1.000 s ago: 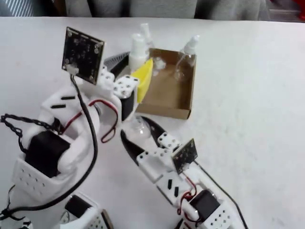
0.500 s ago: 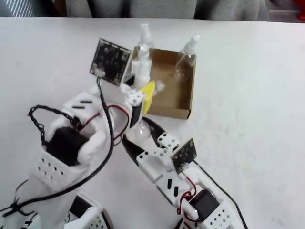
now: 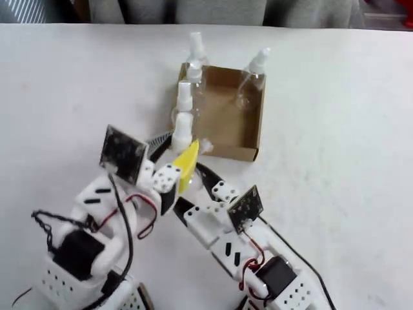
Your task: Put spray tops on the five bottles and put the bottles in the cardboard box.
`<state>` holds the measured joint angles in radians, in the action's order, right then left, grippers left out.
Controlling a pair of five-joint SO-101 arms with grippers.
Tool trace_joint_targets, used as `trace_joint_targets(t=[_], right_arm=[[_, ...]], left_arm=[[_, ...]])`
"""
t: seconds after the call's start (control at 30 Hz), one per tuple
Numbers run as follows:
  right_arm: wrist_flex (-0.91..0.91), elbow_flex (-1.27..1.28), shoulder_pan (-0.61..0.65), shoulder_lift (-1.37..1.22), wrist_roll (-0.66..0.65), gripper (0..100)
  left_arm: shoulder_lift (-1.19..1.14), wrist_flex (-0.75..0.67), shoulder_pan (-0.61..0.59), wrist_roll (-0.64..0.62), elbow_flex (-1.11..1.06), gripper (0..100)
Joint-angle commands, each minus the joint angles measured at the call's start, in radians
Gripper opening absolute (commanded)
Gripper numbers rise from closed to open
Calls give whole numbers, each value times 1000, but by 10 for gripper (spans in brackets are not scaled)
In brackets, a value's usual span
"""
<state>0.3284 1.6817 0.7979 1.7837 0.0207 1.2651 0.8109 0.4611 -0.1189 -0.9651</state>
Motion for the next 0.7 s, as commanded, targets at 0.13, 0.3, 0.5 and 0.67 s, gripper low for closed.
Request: trace_joint_targets(t=[0.13,0.3,0.5,0.67], right_arm=[[-4,9,-12,19,9,16],[-4,9,-15,19,9,16],[-7,9,-30,19,9,16],[-10,9,-30,19,9,16]], left_arm=[[208,-3,8,8,-175,20],[289,-3,44,8,-258,20],[407,49,150,6,-292,20],[512,66,194,6,-371,20]])
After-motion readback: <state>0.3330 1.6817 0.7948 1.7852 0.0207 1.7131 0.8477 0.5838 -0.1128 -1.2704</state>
